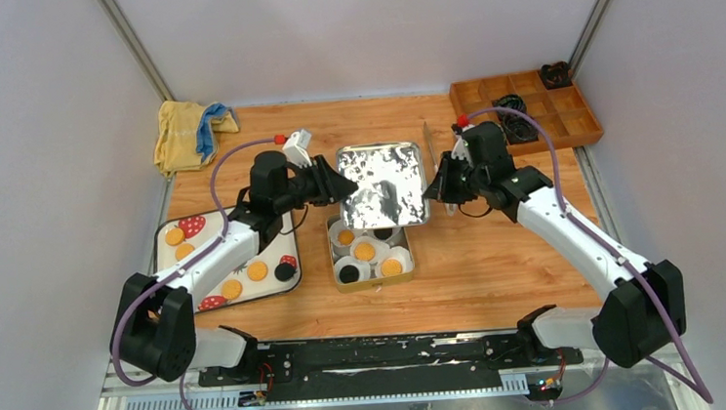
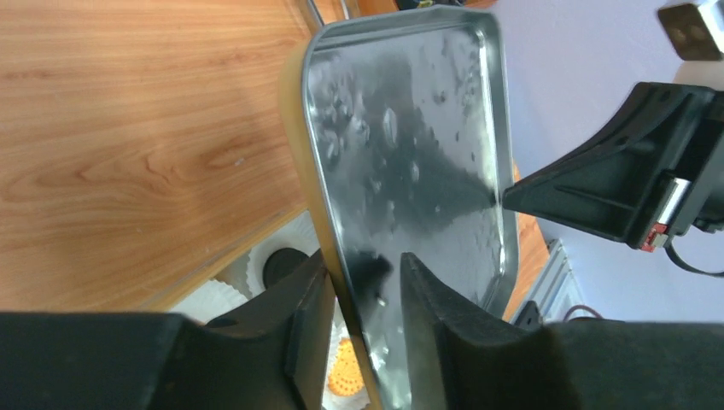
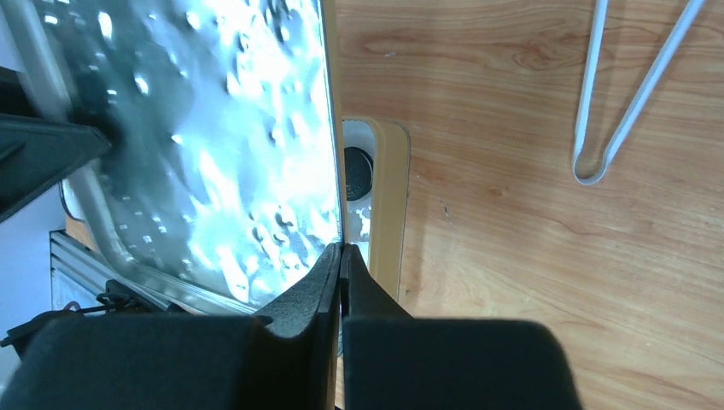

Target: Pack the cookies

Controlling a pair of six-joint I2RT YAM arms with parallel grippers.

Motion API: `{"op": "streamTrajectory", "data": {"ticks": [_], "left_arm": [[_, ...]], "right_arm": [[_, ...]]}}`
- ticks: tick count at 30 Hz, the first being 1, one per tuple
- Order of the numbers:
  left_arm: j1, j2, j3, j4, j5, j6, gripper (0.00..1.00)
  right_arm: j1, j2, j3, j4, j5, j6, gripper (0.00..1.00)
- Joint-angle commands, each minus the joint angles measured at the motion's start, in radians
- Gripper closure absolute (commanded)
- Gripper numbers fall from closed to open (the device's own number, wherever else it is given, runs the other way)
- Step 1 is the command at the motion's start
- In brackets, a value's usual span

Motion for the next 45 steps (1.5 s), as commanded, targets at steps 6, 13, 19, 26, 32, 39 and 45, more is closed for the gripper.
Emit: {"op": "streamTrajectory", "data": {"ticks": [6, 13, 19, 26, 32, 39, 45], "left_arm": [[0.002, 0.004, 0.069, 0.018, 0.046, -0.025, 0.85], [0.002, 0.027, 0.078, 0.010, 0.035, -0.030, 0.87], [0.004, 0.078, 0.158, -0.124, -0.020, -0.010, 0.87], [0.004, 0.244, 0.568, -0.553, -0.026, 0.047, 0.88], [0.007, 0.377, 0.844, -0.798, 0.037, 0.066, 0.88], [0.010, 0.403, 0.899, -0.886, 0.137, 0.037, 0.88], [0.010, 0.373, 0.869, -0.898, 0.206, 0.011, 0.87]], "right_arm": [[-0.009, 0.071, 0.002, 0.047, -0.015, -0.051, 0.99], [-0.009, 0.053, 0.055, 0.026, 0.096, -0.140, 0.58], [0.009, -0.006, 0.092, -0.003, 0.159, -0.225, 0.44], [0.263, -0.080, 0.051, -0.008, 0.428, -0.467, 0.43], [0.522, -0.091, 0.004, 0.059, 0.680, -0.613, 0.43], [0.662, -0.044, -0.038, 0.204, 0.980, -0.738, 0.44], [0.683, 0.035, -0.064, 0.323, 1.006, -0.789, 0.45]]}}
